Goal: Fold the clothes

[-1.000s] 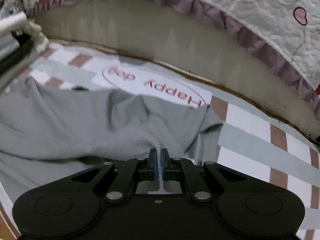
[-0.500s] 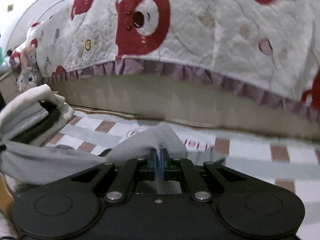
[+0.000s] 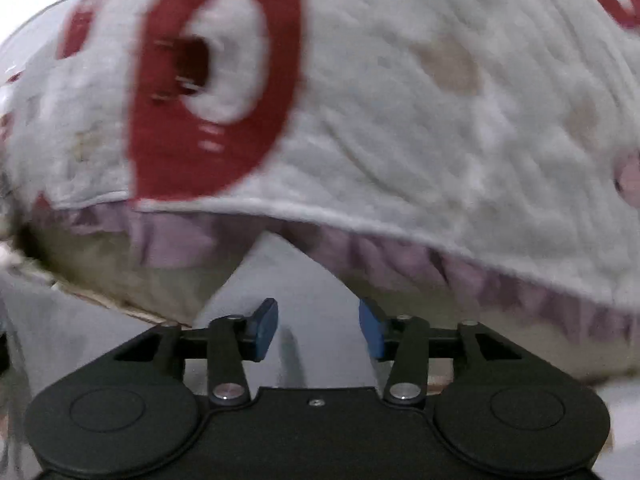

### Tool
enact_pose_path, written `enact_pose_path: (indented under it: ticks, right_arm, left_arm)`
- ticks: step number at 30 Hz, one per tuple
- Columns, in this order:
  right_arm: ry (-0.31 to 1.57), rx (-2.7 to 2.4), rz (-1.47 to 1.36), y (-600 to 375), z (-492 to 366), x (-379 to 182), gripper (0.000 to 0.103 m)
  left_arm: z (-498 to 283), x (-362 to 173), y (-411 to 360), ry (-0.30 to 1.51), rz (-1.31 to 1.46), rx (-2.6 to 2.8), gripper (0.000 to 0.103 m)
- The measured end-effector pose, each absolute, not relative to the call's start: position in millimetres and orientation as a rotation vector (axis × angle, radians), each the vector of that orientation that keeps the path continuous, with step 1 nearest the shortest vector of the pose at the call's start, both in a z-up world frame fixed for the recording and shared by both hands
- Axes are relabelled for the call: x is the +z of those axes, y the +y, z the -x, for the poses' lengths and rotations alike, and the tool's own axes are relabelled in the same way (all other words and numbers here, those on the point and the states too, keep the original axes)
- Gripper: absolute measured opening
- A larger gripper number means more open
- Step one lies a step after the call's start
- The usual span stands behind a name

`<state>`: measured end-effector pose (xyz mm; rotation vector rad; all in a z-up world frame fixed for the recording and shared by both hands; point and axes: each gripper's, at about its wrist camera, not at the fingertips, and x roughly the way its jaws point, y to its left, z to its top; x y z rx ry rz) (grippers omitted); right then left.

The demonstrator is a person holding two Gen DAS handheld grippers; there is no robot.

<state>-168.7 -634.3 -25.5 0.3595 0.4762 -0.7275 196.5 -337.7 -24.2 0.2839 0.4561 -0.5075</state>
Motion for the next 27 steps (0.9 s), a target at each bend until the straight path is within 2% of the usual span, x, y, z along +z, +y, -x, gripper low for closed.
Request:
enact_pose_path:
  ticks: [2, 7, 9, 11, 19, 22, 27]
  right_arm:
    - [0.465, -0.707, -0.410, -629.1, 184.2, -37.6, 0.051]
    - [0.530, -0.711, -0.457, -604.7, 236.3, -70.9, 0.053]
    - [0.595, -0.757, -0.487, -602.2, 252.7, -81.9, 0.053]
    - [0.627, -0.798, -0.518, -597.5, 265.9, -85.7, 0.053]
    - [0.686, -0.719, -0.648, -503.2, 260.9, -66.4, 0.054]
    - [0.729, -0.646, -0.668, -451.7, 247.3, -60.9, 0.058]
    - [0.973, -0.550, -0.554, -383.1, 211.3, -65.2, 0.059]
  left_arm:
    - [-185.4, -42.3, -324.2, 0.533, -0.243, -0.540, 0.050]
    - [-148.9, -90.7, -287.4, 0.736, -0.218, -0.579, 0.051]
    - [-134.4, -108.9, -276.1, 0.806, -0.208, -0.603, 0.055]
    - [-126.3, -121.6, -280.8, 0.887, -0.282, -0.583, 0.055]
    - [-102.6, -142.2, -305.7, 0.903, -0.437, -0.619, 0.055]
    - [-101.8, -143.8, -298.9, 0.975, -0.408, -0.646, 0.055]
    - [-100.7, -140.2, -280.9, 1.000, -0.378, -0.657, 0.058]
